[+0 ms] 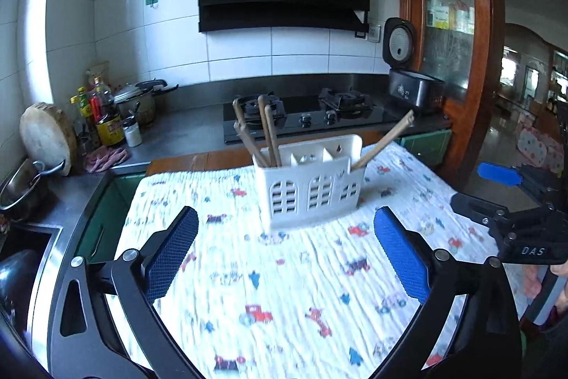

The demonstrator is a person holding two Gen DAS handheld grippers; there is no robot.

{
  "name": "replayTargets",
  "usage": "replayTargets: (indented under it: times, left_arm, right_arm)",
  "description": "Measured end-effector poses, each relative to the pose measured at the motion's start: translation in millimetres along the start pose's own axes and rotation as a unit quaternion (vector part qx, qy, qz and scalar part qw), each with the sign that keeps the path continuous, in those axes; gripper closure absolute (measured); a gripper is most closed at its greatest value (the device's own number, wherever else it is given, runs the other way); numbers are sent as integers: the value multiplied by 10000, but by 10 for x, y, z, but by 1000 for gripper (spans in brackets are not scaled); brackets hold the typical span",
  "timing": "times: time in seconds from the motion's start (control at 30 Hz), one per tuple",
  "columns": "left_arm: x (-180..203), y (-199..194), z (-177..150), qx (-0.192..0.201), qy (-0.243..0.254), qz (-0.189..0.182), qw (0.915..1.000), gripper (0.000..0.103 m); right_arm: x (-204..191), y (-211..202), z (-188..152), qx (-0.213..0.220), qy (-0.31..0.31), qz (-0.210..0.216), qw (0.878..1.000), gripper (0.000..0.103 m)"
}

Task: Organize utensils

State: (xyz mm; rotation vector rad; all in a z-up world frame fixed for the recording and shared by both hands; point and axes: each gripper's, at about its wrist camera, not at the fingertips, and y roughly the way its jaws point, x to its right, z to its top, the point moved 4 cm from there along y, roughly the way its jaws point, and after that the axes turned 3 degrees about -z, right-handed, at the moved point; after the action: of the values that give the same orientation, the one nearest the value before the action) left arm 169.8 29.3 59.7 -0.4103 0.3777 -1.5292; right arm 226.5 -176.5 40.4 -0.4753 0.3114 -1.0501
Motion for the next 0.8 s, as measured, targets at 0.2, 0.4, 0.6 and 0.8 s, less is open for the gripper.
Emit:
replayTargets:
  times: [0.2, 0.4, 0.6, 0.8]
  left_arm:
    - [30, -207, -340, -31, -103, 125, 9999, 5]
    - [-11, -391, -637, -71, -325, 142, 9993, 5]
    - [-38, -510, -810, -93, -411, 171, 9990, 5]
    - [-44, -568, -900, -61, -458, 162, 9988, 5]
  right_arm:
    - [-66, -237, -355, 136, -17, -173, 9998, 12]
    - [-89, -427, -633, 201, 142, -180, 9995, 11]
    - [-127, -607, -783, 324, 231, -310, 9987, 10]
    - [-137, -661, -872, 284, 251, -353, 9987, 9]
